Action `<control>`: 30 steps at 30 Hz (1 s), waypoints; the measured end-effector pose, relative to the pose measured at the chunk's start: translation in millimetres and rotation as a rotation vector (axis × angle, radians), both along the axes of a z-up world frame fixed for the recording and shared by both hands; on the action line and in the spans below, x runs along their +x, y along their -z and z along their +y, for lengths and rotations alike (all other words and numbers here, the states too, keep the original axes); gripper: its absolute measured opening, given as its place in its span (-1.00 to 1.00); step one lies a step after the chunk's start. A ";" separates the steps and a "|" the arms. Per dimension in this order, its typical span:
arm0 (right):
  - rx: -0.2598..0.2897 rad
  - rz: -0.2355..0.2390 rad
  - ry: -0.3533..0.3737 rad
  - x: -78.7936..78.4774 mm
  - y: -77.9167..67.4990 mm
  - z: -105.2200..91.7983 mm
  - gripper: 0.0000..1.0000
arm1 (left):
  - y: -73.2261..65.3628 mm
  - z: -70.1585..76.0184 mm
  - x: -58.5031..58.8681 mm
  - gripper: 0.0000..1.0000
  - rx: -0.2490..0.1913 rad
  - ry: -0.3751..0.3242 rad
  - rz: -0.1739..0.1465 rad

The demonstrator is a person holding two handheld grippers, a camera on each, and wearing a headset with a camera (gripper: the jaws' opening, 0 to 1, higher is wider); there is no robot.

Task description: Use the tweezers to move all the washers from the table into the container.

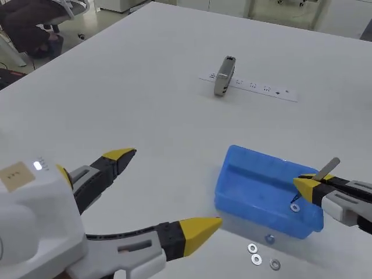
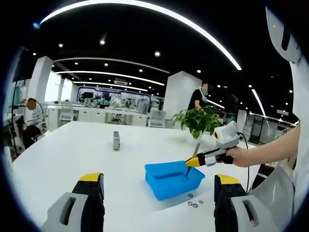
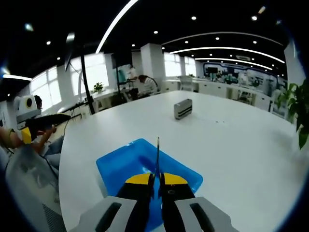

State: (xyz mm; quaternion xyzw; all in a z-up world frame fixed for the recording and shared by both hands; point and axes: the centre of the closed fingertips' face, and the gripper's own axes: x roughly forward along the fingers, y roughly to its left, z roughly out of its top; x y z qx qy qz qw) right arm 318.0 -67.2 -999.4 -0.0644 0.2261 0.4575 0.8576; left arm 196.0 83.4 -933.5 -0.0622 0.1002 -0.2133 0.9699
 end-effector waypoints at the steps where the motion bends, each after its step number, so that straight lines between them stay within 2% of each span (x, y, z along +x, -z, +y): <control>1: 0.012 -0.004 0.001 -1.2 -4.2 0.6 -0.93 | 0.4 -0.2 0.0 0.93 0.001 0.001 0.002; 9: 0.082 -0.026 -0.008 -14.9 -27.1 4.3 -0.93 | 1.6 0.1 -0.1 0.93 0.002 0.006 0.005; 18: 0.125 0.003 -0.038 -48.2 -35.3 6.5 -0.92 | 4.1 1.1 0.0 0.93 0.008 0.005 0.013; 22: 0.135 0.030 -0.053 -61.6 -30.7 8.9 -0.92 | 4.0 0.9 -0.1 0.93 0.008 0.007 0.012; 30: 0.120 0.102 -0.068 -81.4 -5.6 8.3 -0.92 | 4.8 1.0 -0.6 0.92 0.009 0.008 0.015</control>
